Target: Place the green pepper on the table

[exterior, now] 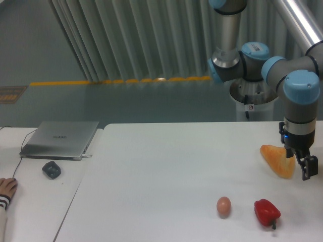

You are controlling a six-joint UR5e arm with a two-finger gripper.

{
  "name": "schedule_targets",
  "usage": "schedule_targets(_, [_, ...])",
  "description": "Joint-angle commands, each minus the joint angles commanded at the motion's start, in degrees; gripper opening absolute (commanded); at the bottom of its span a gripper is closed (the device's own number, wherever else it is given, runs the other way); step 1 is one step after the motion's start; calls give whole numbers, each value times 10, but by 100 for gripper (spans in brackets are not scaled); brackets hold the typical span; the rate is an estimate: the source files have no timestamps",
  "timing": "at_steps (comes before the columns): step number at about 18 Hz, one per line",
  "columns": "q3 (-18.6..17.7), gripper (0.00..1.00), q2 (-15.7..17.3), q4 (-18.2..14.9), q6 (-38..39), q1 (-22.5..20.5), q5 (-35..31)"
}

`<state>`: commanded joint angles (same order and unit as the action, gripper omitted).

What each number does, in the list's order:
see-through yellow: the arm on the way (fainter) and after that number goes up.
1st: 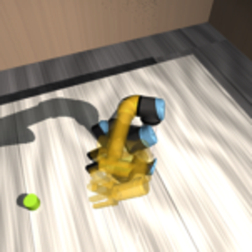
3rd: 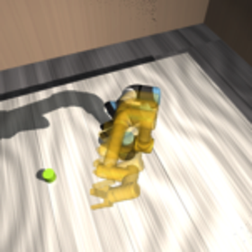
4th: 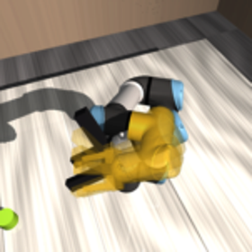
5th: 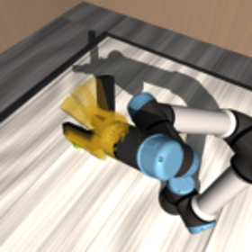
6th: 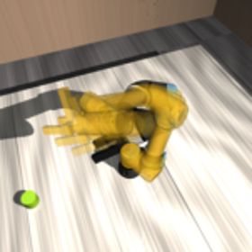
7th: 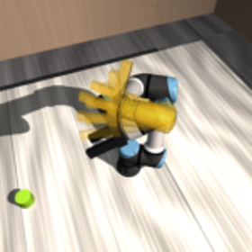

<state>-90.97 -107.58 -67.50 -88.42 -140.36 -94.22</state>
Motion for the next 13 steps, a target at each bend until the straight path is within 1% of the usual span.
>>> schedule_targets(9, [-1,100,1,-1,-6,0,-1])
schedule_targets(11, [-2,100,1,-2,-30,-1,-3])
schedule_targets(13, [-3,100,3,-2,-53,0,-33])
